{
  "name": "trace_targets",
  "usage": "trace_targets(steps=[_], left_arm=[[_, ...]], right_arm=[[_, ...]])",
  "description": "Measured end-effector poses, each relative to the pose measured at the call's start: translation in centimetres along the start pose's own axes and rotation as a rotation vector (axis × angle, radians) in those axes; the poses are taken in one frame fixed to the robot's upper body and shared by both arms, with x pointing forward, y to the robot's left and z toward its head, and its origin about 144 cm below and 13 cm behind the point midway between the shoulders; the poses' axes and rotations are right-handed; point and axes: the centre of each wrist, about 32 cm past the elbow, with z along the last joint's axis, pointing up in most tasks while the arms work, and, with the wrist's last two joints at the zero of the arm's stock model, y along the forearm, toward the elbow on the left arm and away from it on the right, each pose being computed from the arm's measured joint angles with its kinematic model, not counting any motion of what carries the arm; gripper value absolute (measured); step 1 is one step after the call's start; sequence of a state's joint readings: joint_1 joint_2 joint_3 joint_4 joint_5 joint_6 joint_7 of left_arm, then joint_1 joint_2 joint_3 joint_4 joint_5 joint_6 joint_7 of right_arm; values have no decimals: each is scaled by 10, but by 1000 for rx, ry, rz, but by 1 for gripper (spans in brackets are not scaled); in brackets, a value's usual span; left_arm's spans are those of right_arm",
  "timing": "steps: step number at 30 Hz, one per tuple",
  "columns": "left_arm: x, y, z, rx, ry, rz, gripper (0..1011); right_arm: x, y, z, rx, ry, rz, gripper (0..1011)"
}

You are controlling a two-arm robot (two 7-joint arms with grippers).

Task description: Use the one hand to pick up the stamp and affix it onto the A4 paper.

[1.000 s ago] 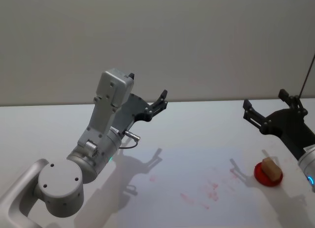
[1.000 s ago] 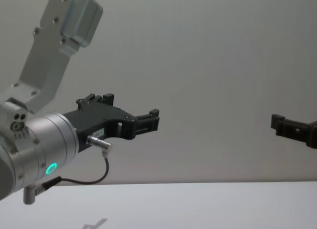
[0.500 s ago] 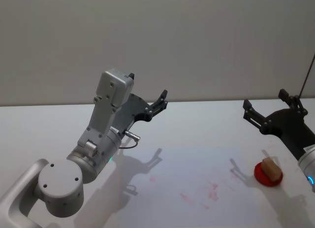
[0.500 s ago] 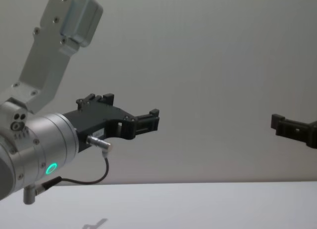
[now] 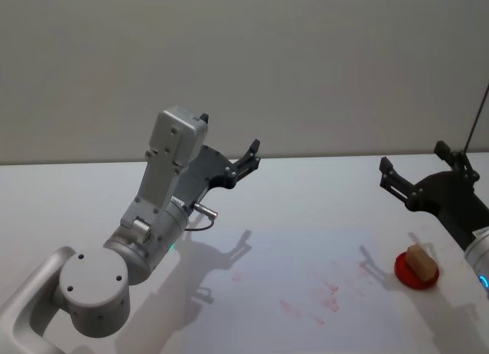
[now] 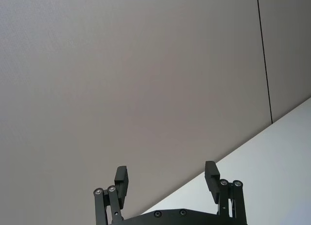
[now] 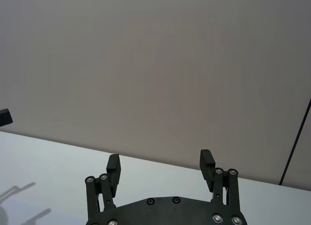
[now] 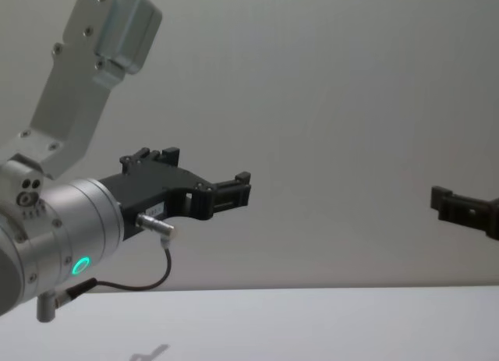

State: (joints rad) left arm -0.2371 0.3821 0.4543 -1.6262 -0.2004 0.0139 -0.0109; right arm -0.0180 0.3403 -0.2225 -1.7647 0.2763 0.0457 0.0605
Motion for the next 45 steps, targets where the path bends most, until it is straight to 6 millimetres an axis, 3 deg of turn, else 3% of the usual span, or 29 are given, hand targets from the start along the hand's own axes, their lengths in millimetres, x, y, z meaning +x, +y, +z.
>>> trace_targets(steps=[26, 45], left_arm=[[0, 0, 0, 0, 0, 0, 1001], [0, 0, 0, 0, 0, 0, 1001]], right_arm=[[17, -38, -20, -163, -39, -7, 1001], [24, -47, -34, -239, -32, -2, 1001]])
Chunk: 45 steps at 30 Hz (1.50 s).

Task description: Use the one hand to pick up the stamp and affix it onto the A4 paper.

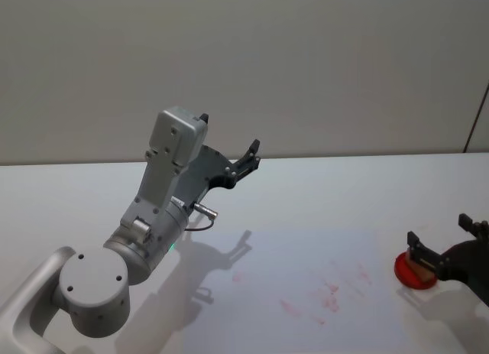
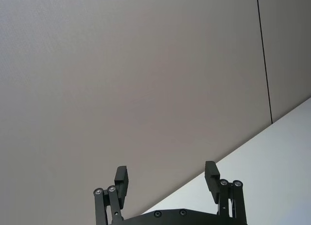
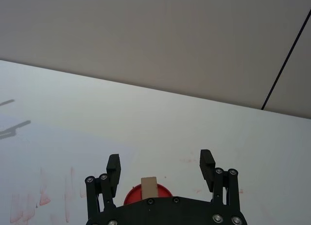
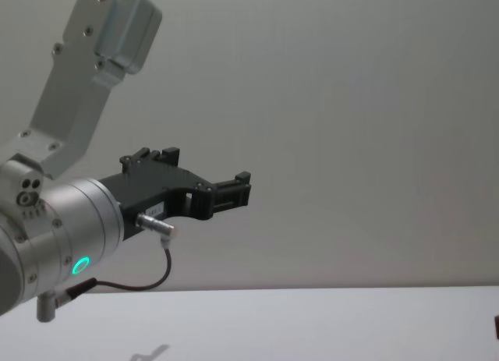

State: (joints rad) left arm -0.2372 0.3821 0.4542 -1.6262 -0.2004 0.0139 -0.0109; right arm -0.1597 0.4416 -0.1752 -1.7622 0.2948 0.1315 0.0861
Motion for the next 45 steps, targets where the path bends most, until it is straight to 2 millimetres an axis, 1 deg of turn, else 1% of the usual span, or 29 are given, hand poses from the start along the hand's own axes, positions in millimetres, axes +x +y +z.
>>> trace_targets(steps=[20, 45], left_arm=[[0, 0, 0, 0, 0, 0, 1001], [0, 0, 0, 0, 0, 0, 1001]], right_arm=[[-1, 0, -15, -81, 40, 19, 1001], [-9, 7, -22, -117, 34, 22, 1001]])
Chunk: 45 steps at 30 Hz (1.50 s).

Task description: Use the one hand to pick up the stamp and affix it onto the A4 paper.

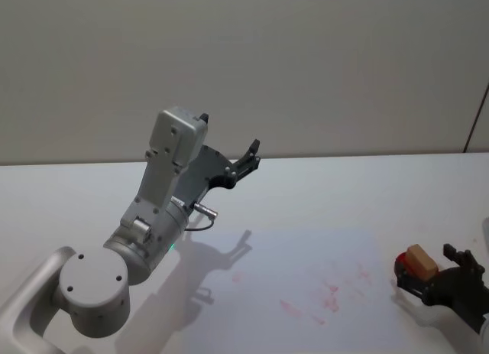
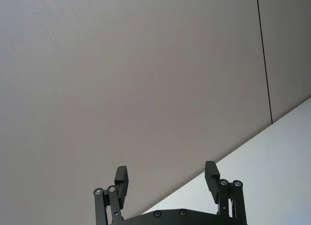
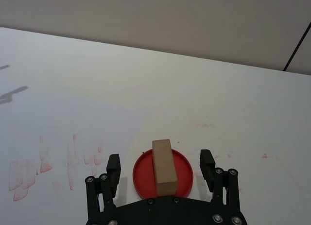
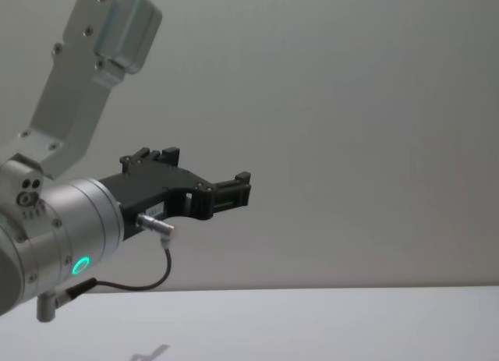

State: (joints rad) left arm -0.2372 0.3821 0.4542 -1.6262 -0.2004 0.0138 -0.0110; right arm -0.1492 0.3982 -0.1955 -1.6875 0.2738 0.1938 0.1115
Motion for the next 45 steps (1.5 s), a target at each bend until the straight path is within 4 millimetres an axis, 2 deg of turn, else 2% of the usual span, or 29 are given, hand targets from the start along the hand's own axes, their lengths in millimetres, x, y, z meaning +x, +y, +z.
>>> trace_targets(steps=[23, 27, 33, 36, 37, 40, 44, 45], left_arm=[[0, 0, 0, 0, 0, 0, 1001], [0, 0, 0, 0, 0, 0, 1001], [0, 0, 0, 0, 0, 0, 1001], [0, 0, 0, 0, 0, 0, 1001], [0, 0, 0, 0, 0, 0, 1001], [0, 0, 0, 0, 0, 0, 1001], [0, 0, 0, 0, 0, 0, 1001], [0, 0, 0, 0, 0, 0, 1001]], right_arm=[[-5, 11, -7, 1, -8, -28, 1001], [-5, 12, -8, 3, -11, -30, 960], [-5, 15, -9, 6, -17, -35, 763], [-5, 16, -9, 6, -19, -37, 707], [-4, 17, -9, 6, -20, -38, 645], [-4, 17, -9, 6, -23, -39, 588], [-3, 18, -9, 5, -25, -41, 427], [-3, 18, -9, 5, -26, -41, 427]])
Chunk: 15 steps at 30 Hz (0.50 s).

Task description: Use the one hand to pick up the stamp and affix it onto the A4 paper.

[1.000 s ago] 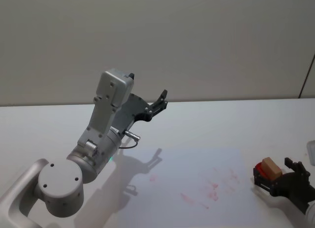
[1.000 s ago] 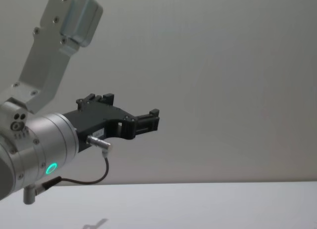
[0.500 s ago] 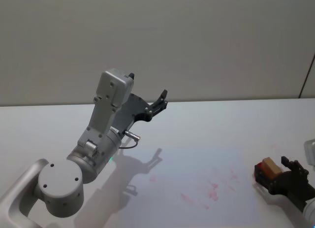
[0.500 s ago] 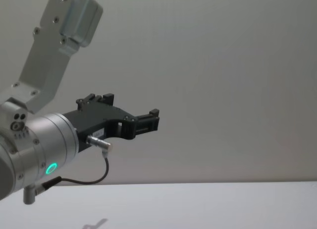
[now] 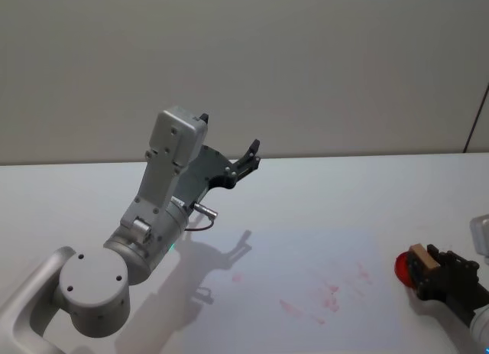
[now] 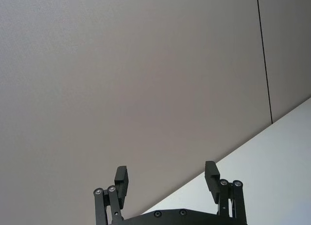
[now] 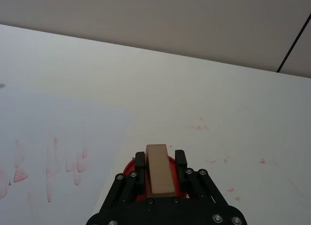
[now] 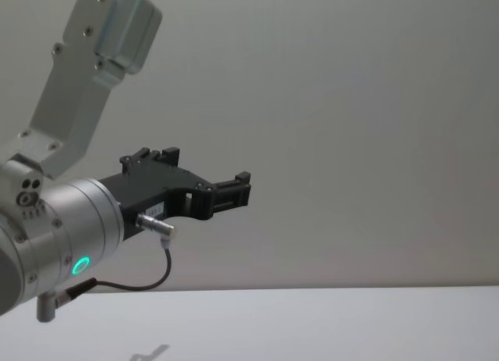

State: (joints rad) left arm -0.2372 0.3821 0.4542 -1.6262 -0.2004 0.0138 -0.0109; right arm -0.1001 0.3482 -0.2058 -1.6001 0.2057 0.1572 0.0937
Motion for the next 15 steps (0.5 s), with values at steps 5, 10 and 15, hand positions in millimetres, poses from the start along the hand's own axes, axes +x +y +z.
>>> trace_targets(steps=[5, 10, 15], left_arm=[[0, 0, 0, 0, 0, 0, 1001], [0, 0, 0, 0, 0, 0, 1001], [0, 0, 0, 0, 0, 0, 1001]], right_arm=[[1, 1, 0, -1, -2, 1, 248], [3, 2, 1, 3, -3, 2, 219], [5, 3, 3, 13, -2, 5, 220]])
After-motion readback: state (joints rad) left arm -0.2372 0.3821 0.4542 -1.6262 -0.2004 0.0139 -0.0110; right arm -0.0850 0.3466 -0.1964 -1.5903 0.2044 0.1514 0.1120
